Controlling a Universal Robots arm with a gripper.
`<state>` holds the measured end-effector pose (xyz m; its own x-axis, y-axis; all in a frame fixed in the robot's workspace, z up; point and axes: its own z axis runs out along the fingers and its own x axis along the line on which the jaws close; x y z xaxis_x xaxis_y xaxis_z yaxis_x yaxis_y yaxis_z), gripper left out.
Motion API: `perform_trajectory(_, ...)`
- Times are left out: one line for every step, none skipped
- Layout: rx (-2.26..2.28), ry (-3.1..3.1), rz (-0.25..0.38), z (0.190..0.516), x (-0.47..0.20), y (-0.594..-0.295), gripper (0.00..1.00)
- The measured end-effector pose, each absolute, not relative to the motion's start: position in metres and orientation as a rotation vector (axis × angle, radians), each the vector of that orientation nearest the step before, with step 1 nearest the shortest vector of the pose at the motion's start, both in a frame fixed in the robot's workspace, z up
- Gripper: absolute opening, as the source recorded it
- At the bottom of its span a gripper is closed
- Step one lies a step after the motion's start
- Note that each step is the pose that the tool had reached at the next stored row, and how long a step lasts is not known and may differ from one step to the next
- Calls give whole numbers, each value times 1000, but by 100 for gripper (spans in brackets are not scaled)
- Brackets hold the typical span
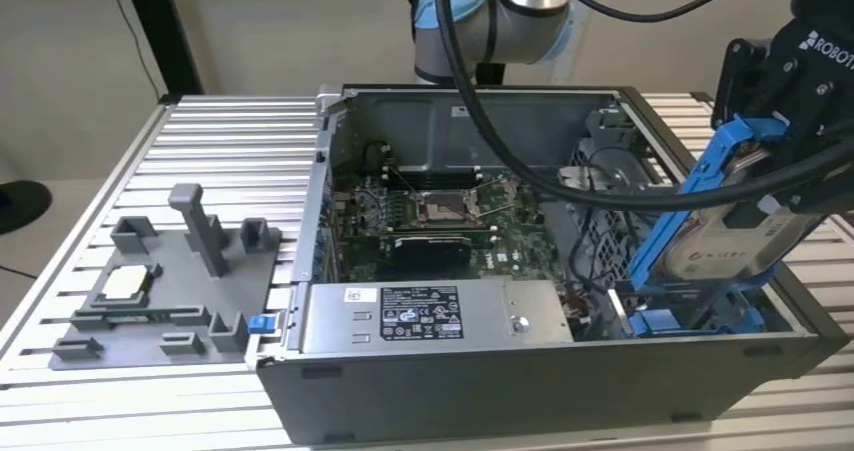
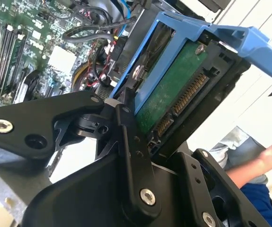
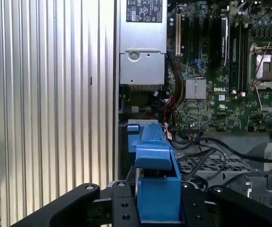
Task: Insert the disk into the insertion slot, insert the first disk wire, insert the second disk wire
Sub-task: 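Insert the disk into the insertion slot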
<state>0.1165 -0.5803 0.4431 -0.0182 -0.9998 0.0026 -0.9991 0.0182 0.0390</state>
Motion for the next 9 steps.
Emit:
perform_trajectory(2180,-2221,-40,442,117,-580,0)
perform_trajectory(2180,-2221,-41,440,117,-580,0)
perform_trajectory(2181,-2221,-41,439,117,-580,0)
perform_trajectory(2181,-2220,-41,438,117,-580,0)
perform_trajectory(2181,-2221,-41,436,117,-580,0)
perform_trajectory(2181,-2221,-41,435,117,-580,0)
perform_trajectory(2181,-2221,-41,434,117,-580,0)
perform_trajectory(2181,-2221,-41,433,117,-580,0)
perform_trajectory(2181,-2221,-41,431,117,-580,0)
